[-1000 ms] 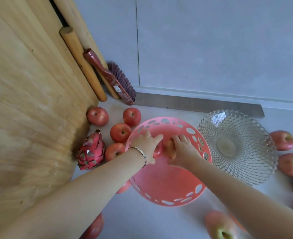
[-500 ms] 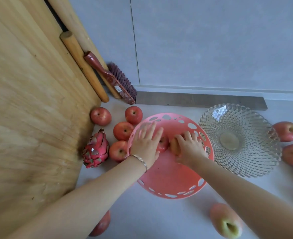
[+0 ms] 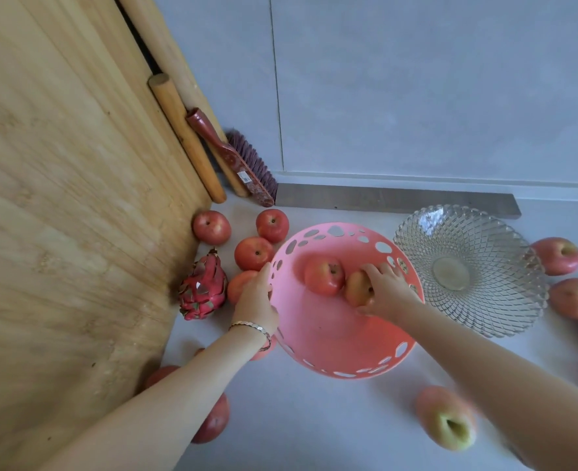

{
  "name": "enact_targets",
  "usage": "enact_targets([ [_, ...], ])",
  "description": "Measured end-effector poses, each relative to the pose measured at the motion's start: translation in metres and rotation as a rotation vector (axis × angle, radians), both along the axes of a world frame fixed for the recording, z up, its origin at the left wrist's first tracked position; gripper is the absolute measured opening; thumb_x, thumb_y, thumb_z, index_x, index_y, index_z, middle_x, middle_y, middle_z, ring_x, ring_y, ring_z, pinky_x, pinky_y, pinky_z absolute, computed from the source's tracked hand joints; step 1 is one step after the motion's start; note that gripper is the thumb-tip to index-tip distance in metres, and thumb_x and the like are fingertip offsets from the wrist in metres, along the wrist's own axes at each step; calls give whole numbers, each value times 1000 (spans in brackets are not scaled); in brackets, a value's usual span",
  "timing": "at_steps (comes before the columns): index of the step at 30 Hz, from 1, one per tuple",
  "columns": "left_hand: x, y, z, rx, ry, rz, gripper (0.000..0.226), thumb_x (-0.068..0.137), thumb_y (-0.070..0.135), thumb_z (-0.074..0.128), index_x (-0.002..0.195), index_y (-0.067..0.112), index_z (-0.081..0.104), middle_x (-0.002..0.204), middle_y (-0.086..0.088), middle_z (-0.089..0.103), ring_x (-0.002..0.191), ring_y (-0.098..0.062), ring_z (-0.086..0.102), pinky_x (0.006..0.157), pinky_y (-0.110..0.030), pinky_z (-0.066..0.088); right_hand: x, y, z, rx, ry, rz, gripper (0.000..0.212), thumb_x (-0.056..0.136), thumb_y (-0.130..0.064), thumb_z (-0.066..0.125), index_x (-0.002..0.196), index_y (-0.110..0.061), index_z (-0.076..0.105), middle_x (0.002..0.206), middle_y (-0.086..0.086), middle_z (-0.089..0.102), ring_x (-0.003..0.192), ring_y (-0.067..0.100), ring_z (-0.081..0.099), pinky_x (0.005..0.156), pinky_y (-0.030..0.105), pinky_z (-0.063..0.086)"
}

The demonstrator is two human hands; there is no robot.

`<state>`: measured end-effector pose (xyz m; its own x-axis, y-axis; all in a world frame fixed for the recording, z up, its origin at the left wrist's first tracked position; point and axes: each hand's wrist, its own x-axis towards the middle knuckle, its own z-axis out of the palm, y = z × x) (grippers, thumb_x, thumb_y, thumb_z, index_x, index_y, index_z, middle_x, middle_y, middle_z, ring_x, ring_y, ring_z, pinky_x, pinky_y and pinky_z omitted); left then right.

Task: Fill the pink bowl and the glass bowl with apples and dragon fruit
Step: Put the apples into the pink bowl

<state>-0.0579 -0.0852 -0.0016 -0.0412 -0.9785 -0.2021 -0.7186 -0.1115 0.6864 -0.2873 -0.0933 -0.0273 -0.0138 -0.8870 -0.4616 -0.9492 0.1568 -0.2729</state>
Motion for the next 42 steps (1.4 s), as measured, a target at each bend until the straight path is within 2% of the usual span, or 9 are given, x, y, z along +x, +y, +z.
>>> enact_targets([
  [7,0,21,0,133,-31,-64,77,77,-12,43,142,28,29,106,1,58,105,-18,57,81,-16,36,-6,21,2,-102,9,-92,63,70,-50,68,119,-16,49,124,10,51,117,30,44,93,39,40],
  [12,0,20,-2,174,-157,-126,77,79,-6,48,144,22,18,116,-5,58,111,-26,56,92,-36,48,-2,31,7,-58,79,-63,71,79,-52,62,135,-17,36,139,11,36,133,31,29,102,43,37],
  [16,-9,24,-2,109,-474,-249,80,83,15,57,145,11,8,139,-17,34,129,-36,35,102,-42,36,-7,39,32,-59,-38,-69,82,79,-47,65,143,-15,24,149,12,26,138,32,22,111,43,25],
  [18,-17,31,-1,26,-550,-332,84,84,21,57,147,12,2,148,-17,19,136,-35,25,111,-39,25,-20,56,49,-101,-34,-128,66,81,-41,63,136,-16,38,138,9,44,129,29,40,102,40,38],
  [20,-16,36,-2,-16,-559,-361,85,83,23,57,147,12,3,152,-19,7,140,-35,18,115,-37,20,-30,75,66,-59,43,-195,40,83,-40,56,113,-14,57,103,6,62,109,27,58,86,36,47],
  [22,-17,40,-3,-2,-544,-373,84,82,22,58,147,11,6,152,-22,3,140,-36,16,115,-37,20,-42,103,74,147,182,-169,36,84,-46,52,96,-13,58,73,-1,54,96,25,61,76,33,46],
  [28,-13,46,-3,33,-524,-363,80,80,13,59,145,12,14,151,-22,1,140,-37,18,110,-35,27,-40,164,27,290,240,-117,84,68,-59,63,136,-22,32,133,3,45,124,28,42,93,40,41],
  [34,-14,49,-3,29,-400,-284,81,76,1,59,144,10,17,153,-19,1,143,-34,8,112,-35,23,-32,166,20,213,248,-150,69,65,-45,70,122,-20,41,123,3,49,115,28,41,71,31,35],
  [42,-7,39,-11,12,-227,-139,76,68,-8,60,137,5,33,142,-13,37,134,-29,32,110,-37,30,-37,134,98,-115,111,-237,70,58,-43,73,120,-25,44,113,2,48,104,27,39,83,35,44],
])
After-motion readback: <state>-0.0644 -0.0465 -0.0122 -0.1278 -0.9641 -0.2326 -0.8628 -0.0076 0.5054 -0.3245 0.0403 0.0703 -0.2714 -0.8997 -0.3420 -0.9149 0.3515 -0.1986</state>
